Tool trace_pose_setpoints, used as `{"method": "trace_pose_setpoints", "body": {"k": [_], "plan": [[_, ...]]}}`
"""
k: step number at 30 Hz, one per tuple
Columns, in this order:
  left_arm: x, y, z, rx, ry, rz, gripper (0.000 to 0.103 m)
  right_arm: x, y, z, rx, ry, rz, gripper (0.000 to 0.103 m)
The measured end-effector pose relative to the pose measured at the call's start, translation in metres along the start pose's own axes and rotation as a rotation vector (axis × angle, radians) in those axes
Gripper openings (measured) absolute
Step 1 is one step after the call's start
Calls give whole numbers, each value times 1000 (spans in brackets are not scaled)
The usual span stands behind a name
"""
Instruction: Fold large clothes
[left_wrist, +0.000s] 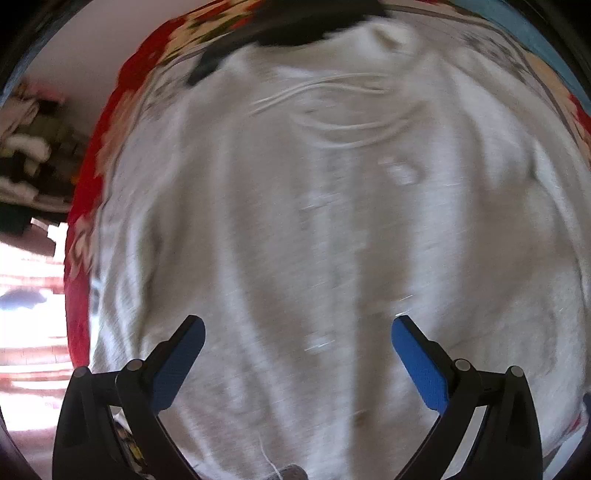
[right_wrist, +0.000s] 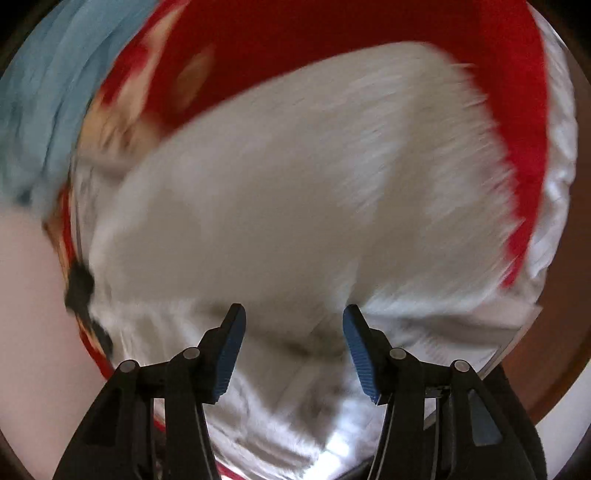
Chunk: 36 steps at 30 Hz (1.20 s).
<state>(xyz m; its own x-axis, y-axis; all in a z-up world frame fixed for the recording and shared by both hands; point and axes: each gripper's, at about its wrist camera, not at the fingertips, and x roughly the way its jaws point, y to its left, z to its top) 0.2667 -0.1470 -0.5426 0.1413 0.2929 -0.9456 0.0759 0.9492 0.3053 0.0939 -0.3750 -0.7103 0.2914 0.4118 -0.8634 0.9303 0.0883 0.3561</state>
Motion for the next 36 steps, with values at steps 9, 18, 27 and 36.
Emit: {"method": "trace_pose_setpoints", "body": {"k": [9, 18, 27, 36], "plan": [[-2, -86, 23, 127, -47, 1, 103, -25, 45, 1, -109, -335, 150, 0], [-15, -113, 18, 186, -58, -22, 103, -29, -8, 9, 56, 9, 197, 51], [-8, -129, 11, 203, -37, -17, 103, 23, -43, 17, 204, -78, 297, 17], [-20, -132, 11, 197, -48, -40, 103, -36, 41, 15, -210, -401, 147, 8]]}}
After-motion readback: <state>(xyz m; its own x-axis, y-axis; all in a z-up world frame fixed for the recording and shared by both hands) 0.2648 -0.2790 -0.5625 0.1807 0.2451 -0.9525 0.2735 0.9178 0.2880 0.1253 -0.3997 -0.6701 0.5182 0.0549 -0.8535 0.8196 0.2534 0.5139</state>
